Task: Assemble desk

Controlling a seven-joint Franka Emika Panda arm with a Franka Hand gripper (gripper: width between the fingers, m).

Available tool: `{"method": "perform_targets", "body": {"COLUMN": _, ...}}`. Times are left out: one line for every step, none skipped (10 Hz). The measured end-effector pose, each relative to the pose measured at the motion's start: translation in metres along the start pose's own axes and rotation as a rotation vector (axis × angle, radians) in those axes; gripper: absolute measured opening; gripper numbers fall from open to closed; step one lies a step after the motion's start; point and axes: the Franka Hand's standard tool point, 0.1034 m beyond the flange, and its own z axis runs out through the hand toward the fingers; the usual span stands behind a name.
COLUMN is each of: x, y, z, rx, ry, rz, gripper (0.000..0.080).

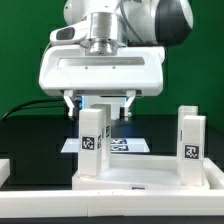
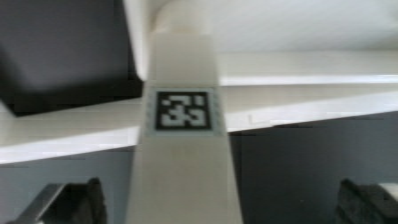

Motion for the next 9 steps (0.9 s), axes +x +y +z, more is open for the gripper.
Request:
{"method": "perform_targets", "body": {"x": -0.004, "y": 0.000, "z": 0.005, "rx": 0.018, "ry": -0.045, "rz": 0.015, "gripper": 0.0649}}
{"method": "perform_targets", "body": {"x": -0.006, "y": -0.003, "z": 0.010, "rx": 0.055, "ry": -0.125, "rz": 0.031, "gripper": 0.0649}}
{"method": "perform_targets", "body": {"x": -0.003, "y": -0.001, "z": 0.012, "rx": 0.068, "ry": -0.173, "rz": 0.036, "gripper": 0.0649}}
{"method": "perform_targets", "body": {"x": -0.011, "y": -0.001, "z": 0.016, "rx": 0.101, "ry": -0.306, "rz": 0.060, "gripper": 0.0649}}
{"method": "perform_targets", "body": {"x": -0.005, "y": 0.001, "z": 0.016, "rx": 0.107, "ry": -0.398, "rz": 0.067, "gripper": 0.0649}}
{"method": "perform_targets", "body": {"x": -0.002, "y": 0.003, "z": 0.018, "rx": 0.103, "ry": -0.394, "rz": 0.067, "gripper": 0.0649}}
{"method": "perform_targets", "body": {"x": -0.003, "y": 0.002, "z": 0.018, "rx": 0.102, "ry": -0.394, "rz": 0.073, "gripper": 0.0603}}
{"method": "perform_targets", "body": {"x": -0.003, "y": 0.002, "z": 0.018, "rx": 0.099, "ry": -0.395, "rz": 0.085, "gripper": 0.0603}}
{"method": "perform_targets", "body": {"x": -0.003, "y": 0.002, "z": 0.019, "rx": 0.098, "ry": -0.395, "rz": 0.090, "gripper": 0.0426}}
